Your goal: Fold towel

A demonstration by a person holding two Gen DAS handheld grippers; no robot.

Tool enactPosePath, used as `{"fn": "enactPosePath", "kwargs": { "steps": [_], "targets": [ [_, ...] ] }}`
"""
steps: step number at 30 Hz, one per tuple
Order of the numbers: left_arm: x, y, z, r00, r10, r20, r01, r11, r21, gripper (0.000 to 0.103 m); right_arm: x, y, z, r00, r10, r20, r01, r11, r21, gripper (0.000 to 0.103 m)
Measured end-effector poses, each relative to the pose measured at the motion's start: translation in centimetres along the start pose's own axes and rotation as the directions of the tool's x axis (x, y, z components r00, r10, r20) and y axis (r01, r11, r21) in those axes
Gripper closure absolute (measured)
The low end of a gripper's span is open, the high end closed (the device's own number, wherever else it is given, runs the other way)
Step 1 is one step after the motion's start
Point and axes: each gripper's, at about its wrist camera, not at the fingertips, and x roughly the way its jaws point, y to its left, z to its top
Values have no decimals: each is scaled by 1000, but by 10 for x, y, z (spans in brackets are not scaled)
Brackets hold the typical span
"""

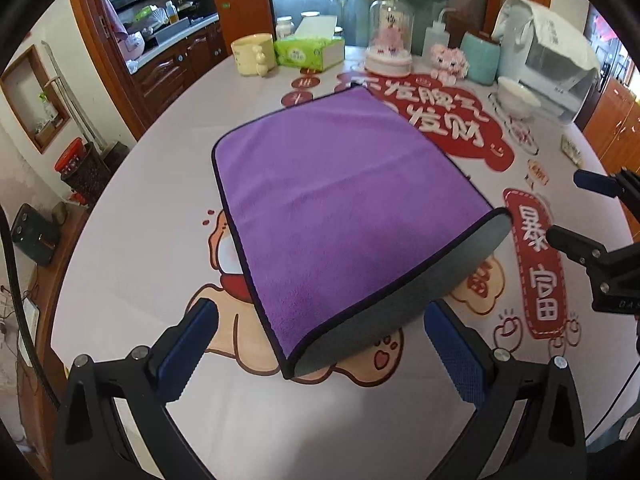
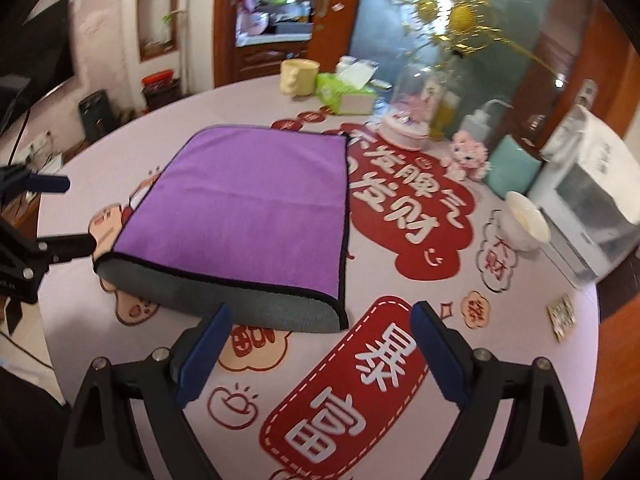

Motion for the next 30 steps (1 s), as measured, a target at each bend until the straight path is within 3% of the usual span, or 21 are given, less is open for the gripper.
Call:
{"fn": "enactPosePath", "kwargs": {
  "steps": [7, 13, 21, 30],
  "targets": [
    [29, 4, -3, 998, -9, -55, 10, 1000, 9, 1, 40, -8, -8, 997, 51, -58, -53, 998, -38, 20],
    [47, 8, -6, 995, -65, -71, 66, 998, 15, 1, 69, -11, -14, 990, 99, -96, -104, 994, -46, 26],
    [64, 13, -12, 988, -128, -88, 127, 992, -16, 1, 94, -25, -23, 979, 172, -105, -171, 985, 17, 34],
    [74, 9, -14, 972, -203, -117, 198, 979, -52, 19, 100, -28, -24, 965, 246, -94, -242, 969, 48, 48]
  ]
}}
